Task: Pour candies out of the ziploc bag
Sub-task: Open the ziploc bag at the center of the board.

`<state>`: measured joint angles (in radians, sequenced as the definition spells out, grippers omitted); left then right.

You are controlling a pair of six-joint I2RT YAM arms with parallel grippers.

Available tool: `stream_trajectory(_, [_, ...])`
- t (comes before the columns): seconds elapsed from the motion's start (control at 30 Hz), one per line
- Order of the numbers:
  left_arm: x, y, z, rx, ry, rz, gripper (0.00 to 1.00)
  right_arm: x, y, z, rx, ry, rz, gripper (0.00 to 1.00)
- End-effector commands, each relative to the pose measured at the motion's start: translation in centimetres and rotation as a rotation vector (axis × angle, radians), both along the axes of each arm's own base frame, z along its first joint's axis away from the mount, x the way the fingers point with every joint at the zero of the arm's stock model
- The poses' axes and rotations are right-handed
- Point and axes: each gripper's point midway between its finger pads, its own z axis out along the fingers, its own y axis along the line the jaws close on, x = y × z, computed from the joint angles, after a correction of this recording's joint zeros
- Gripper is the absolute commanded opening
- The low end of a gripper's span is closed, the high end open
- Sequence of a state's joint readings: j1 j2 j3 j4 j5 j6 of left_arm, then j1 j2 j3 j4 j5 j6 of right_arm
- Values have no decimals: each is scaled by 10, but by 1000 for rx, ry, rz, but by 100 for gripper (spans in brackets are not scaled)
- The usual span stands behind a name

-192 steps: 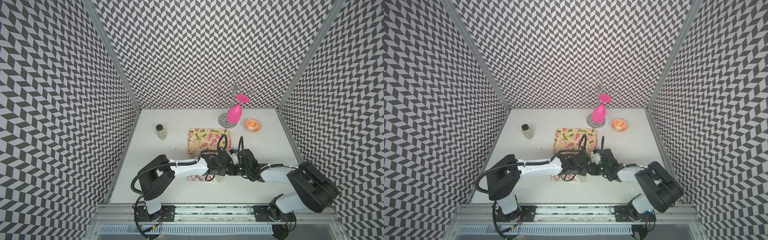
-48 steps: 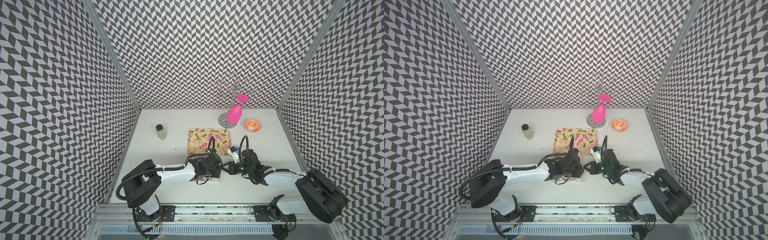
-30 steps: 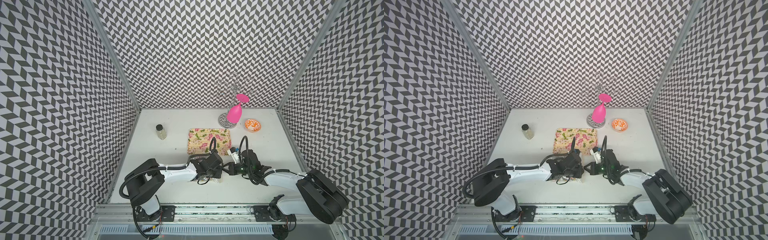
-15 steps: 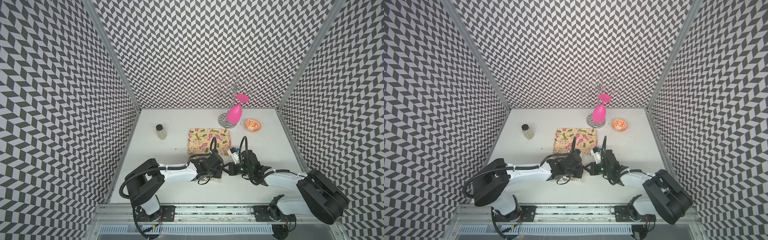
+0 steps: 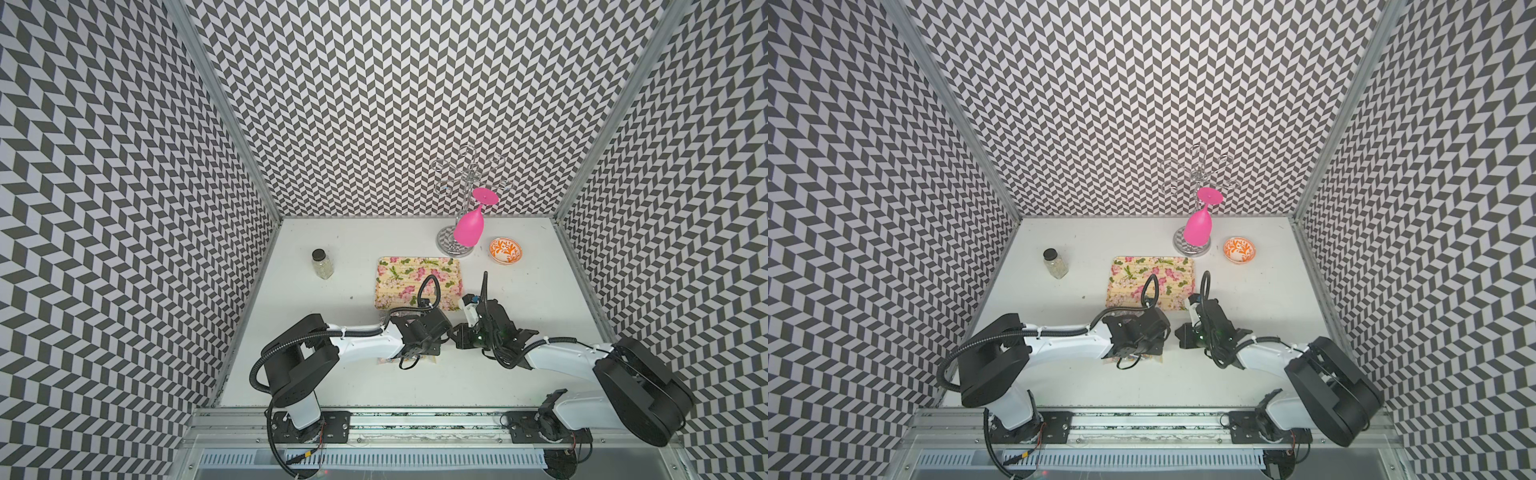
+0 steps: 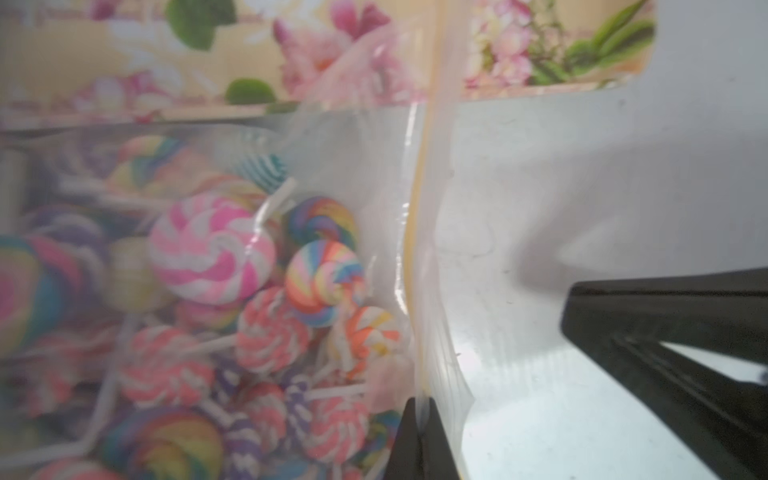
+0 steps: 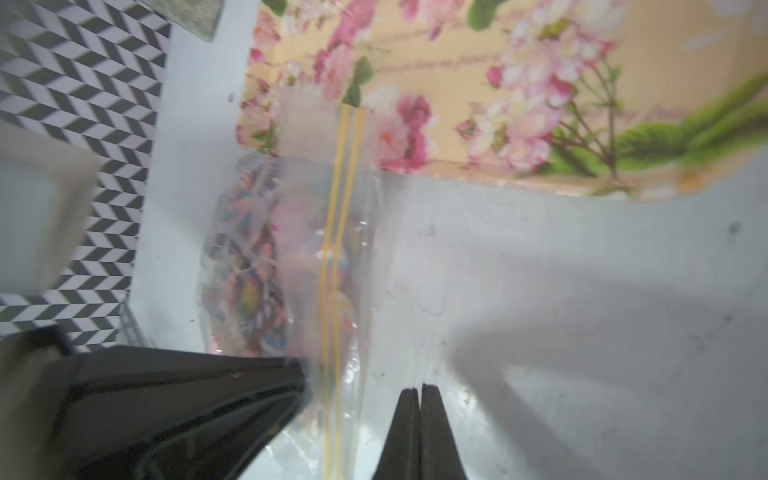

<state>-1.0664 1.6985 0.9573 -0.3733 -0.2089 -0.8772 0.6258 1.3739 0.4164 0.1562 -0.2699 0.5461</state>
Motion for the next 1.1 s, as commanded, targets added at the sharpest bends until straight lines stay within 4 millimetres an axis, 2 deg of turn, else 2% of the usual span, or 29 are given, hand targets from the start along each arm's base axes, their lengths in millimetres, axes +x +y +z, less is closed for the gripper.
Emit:
stream_trajectory(0.0, [8, 15, 4, 59, -41, 64, 0, 10, -10, -7, -73, -24, -57, 0])
stream_trajectory(0.07, [9, 14, 7, 47, -46, 62, 0, 10, -10, -7, -68, -24, -54, 0])
stream_trajectory(0.17, [8, 8, 11, 13, -53, 50, 0, 6, 3, 3, 4, -34, -1, 0])
stream_trajectory(0.37, [6, -15, 30, -118, -87, -23, 0, -11, 35, 43, 210, -68, 162, 0])
stream_trajectory(0.43, [5, -22, 39, -166, -103, -46, 0, -13, 40, 51, 243, -68, 184, 5])
stream_trajectory(0.6, [4, -28, 45, -209, -117, -73, 0, -13, 37, 50, 228, -47, 169, 16])
stream_trajectory(0.77, [5, -31, 35, -189, -108, -81, 0, -16, 30, 50, 212, -40, 141, 20])
stream_trajectory(0.97, [6, -33, 21, -164, -97, -87, 0, -13, 24, 62, 198, -73, 110, 30])
stream_trajectory(1.07, [7, -33, 15, -154, -93, -86, 0, -13, 22, 60, 175, -72, 112, 32])
